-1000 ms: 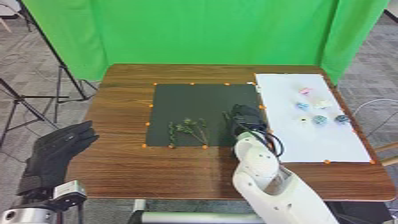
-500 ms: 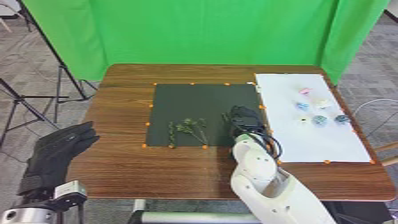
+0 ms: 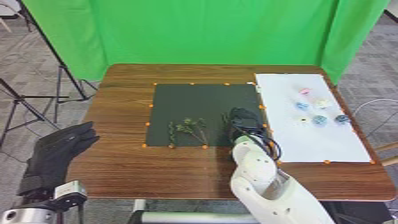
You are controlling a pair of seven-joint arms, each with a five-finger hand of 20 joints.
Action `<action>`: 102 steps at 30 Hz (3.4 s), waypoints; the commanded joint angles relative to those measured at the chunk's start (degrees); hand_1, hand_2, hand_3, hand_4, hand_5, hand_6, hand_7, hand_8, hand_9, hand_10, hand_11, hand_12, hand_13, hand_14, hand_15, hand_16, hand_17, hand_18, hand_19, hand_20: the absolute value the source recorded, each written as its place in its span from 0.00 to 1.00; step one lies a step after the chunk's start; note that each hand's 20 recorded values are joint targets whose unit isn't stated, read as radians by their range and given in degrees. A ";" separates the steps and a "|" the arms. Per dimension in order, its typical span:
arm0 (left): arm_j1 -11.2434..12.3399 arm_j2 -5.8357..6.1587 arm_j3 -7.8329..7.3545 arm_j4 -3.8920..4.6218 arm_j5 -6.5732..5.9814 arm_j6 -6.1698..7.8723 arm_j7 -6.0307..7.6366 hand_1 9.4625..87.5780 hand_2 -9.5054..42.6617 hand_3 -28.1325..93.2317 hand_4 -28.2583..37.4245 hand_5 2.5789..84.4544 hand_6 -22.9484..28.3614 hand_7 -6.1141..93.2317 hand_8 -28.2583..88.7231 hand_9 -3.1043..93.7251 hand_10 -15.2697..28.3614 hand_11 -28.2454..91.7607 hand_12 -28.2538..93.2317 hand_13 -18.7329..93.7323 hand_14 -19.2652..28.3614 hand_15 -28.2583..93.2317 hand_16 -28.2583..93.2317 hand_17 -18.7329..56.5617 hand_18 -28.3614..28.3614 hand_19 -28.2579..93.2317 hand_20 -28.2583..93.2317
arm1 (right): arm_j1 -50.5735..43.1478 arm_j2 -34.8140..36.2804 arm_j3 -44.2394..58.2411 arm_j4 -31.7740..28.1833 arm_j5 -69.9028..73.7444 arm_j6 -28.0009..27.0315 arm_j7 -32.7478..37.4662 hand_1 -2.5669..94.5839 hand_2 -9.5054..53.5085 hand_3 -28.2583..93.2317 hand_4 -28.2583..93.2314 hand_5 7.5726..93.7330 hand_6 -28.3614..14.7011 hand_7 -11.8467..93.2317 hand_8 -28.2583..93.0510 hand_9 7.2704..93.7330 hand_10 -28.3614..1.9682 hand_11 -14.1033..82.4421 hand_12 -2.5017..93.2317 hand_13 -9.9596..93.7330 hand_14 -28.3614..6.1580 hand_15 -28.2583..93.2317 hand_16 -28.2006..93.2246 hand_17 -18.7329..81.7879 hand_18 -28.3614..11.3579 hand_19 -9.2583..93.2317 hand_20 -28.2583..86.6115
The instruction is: Arrange flowers
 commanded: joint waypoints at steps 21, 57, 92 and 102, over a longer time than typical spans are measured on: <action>2.46 0.03 -0.76 -0.88 -0.65 0.97 0.47 0.25 0.30 0.92 0.26 0.58 0.74 0.21 0.17 0.46 0.85 0.53 0.31 0.42 0.99 0.71 0.14 0.13 0.88 0.70 0.35 | -0.99 1.79 3.00 -7.32 4.79 -1.87 1.69 0.35 0.06 0.83 0.05 0.76 0.44 0.38 0.18 0.79 0.27 0.53 0.25 0.81 0.47 0.83 0.42 0.71 0.15 1.00 0.54; -4.05 -0.79 3.58 0.02 1.78 -0.59 -2.54 0.24 0.30 0.92 0.26 0.58 0.74 0.21 0.17 0.46 0.85 0.53 0.31 0.41 1.00 0.71 0.14 0.13 0.88 0.70 0.35 | -10.17 20.91 22.89 -1.28 7.98 4.86 -2.49 0.34 0.10 0.90 0.04 0.56 0.40 0.31 0.15 0.55 0.29 0.34 0.19 0.72 0.41 0.81 0.38 0.63 0.17 1.00 0.36; -5.96 -1.11 4.47 0.85 2.14 -1.73 -2.73 0.25 0.30 0.92 0.26 0.58 0.74 0.21 0.17 0.46 0.85 0.53 0.31 0.41 0.99 0.71 0.14 0.12 0.88 0.70 0.35 | -6.28 17.78 17.99 3.63 8.16 -2.78 -1.74 0.39 0.05 0.92 0.03 0.56 0.44 0.30 0.15 0.56 0.35 0.34 0.19 0.72 0.44 0.81 0.38 0.62 0.20 1.00 0.37; -7.02 -3.25 4.24 0.91 4.08 -3.26 -4.91 0.24 0.30 0.92 0.25 0.58 0.74 0.21 0.17 0.46 0.85 0.53 0.31 0.41 0.99 0.71 0.14 0.12 0.88 0.70 0.35 | -5.66 17.51 15.65 5.59 5.63 -0.79 -1.11 0.47 0.06 0.88 0.00 0.64 0.55 0.36 0.20 0.67 0.49 0.37 0.19 0.76 0.52 0.80 0.39 0.63 0.23 1.00 0.40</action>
